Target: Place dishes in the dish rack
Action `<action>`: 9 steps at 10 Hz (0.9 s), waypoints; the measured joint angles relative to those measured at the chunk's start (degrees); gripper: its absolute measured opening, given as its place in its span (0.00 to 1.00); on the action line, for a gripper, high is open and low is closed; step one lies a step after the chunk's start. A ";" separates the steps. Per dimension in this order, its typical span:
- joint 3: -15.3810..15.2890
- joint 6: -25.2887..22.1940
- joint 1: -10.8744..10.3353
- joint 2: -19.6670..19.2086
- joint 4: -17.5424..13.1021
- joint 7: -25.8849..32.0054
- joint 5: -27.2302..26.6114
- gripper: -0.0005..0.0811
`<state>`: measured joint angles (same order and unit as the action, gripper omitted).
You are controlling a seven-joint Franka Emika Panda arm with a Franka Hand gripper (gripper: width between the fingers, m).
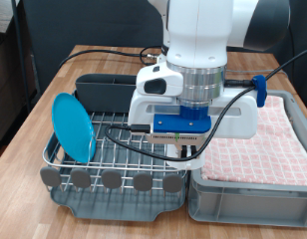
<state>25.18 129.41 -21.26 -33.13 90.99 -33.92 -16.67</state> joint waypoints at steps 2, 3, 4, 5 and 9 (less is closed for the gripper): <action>-0.70 0.91 0.85 -1.12 -0.72 0.75 -0.36 0.09; -1.10 1.60 1.26 -1.64 -0.77 1.20 -0.66 0.09; -1.52 2.20 1.73 -2.10 -0.80 1.62 -1.08 0.09; -1.99 2.44 2.22 -2.59 -0.89 1.90 -1.33 0.09; -2.63 3.23 3.11 -4.67 -1.18 2.76 -1.35 0.09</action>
<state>22.55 132.64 -18.14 -37.80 89.81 -31.16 -18.02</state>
